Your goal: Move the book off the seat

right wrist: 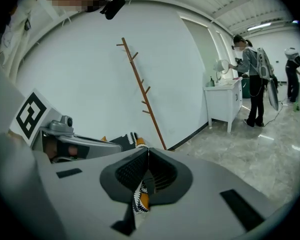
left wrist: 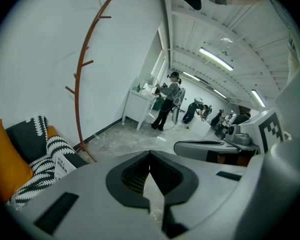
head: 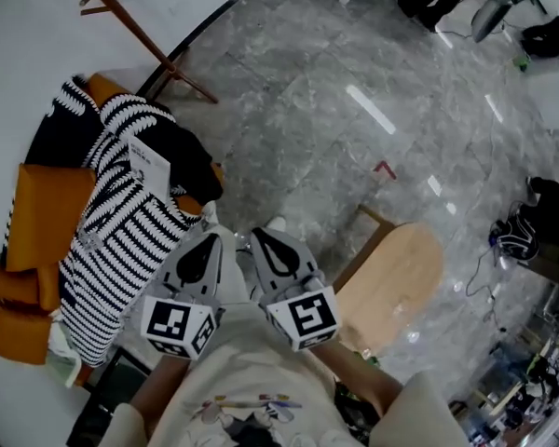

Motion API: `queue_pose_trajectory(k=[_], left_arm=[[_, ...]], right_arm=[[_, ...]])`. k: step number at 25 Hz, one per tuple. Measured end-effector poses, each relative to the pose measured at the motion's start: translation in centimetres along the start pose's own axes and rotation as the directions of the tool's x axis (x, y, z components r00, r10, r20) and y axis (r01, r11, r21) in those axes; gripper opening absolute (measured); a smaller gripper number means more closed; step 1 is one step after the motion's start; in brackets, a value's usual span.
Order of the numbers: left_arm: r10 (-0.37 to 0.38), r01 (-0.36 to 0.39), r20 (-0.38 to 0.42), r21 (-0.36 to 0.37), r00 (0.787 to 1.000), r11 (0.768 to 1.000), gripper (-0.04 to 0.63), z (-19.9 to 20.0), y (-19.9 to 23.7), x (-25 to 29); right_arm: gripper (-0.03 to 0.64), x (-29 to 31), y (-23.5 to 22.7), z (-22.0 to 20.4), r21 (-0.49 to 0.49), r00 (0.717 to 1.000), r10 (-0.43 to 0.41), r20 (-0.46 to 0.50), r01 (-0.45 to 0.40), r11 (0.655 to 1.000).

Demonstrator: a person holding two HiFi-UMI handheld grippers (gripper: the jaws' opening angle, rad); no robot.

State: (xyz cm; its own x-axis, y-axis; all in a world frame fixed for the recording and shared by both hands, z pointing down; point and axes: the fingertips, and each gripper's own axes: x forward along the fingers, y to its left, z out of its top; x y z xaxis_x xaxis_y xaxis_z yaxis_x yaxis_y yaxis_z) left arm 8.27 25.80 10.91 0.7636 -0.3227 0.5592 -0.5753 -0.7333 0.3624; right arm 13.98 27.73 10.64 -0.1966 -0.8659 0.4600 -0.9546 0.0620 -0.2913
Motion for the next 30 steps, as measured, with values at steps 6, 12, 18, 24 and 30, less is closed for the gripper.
queue_pose_trajectory(k=[6, 12, 18, 24, 30], left_arm=[[0.015, -0.014, 0.005, -0.051, 1.000, 0.999, 0.009, -0.2, 3.3, 0.7], [0.050, -0.049, 0.012, -0.112, 0.999, 0.992, 0.009, -1.1, 7.3, 1.3], [0.100, -0.098, 0.008, -0.136, 0.995, 0.986, 0.009, -2.2, 12.1, 1.4], [0.128, -0.125, 0.004, -0.180, 0.992, 0.976, 0.009, -3.7, 15.9, 1.5], [0.144, -0.139, 0.015, -0.192, 0.989, 0.972, 0.009, -3.9, 18.9, 2.1]], right_arm=[[0.008, 3.9, 1.7, -0.3, -0.047, 0.993, 0.085, -0.087, -0.089, 0.995], [0.009, 8.0, 2.5, -1.0, -0.059, 0.983, 0.124, -0.135, -0.132, 0.989], [0.009, 12.0, 3.5, -2.7, -0.073, 0.965, 0.131, -0.226, -0.151, 0.986], [0.009, 15.5, 5.1, -3.2, -0.088, 0.953, 0.164, -0.255, -0.192, 0.978], [0.009, 18.3, 5.8, -3.7, -0.082, 0.948, 0.176, -0.265, -0.204, 0.976]])
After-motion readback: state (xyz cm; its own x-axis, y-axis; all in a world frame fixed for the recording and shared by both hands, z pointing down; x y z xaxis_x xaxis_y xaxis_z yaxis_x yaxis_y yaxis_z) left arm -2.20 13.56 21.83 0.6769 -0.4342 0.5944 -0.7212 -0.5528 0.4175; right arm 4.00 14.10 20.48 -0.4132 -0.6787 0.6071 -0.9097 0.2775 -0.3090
